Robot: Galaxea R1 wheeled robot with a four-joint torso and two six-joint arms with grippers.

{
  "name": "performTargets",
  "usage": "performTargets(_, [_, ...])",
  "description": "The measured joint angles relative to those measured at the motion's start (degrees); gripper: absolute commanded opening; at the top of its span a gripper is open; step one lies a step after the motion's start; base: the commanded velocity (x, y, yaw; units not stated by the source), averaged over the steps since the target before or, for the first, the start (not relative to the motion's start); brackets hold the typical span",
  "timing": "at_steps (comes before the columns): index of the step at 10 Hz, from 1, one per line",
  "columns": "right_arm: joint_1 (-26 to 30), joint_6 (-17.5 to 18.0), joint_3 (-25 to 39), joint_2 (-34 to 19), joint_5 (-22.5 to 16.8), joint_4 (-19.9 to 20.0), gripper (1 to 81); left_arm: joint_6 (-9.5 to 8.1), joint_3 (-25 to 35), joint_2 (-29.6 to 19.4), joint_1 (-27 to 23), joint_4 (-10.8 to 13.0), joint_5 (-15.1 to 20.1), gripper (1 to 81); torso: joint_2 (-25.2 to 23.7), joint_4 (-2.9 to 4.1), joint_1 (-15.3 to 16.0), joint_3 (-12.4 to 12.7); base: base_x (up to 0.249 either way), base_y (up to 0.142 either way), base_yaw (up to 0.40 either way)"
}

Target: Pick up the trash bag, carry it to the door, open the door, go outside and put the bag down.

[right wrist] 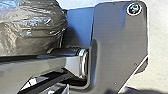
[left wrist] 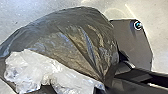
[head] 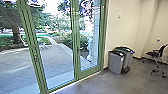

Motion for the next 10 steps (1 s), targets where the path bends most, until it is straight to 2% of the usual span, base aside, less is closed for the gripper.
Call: performTargets(10, [-0.02, 0.00, -0.30, 0.17, 0.00, -0.05, 81.1, 0.00, -0.37, 0.20, 0.02, 0.11, 0.00, 1.0, 0.00, 0.00, 0.00, 0.00, 0.116, -0.075, 0.000])
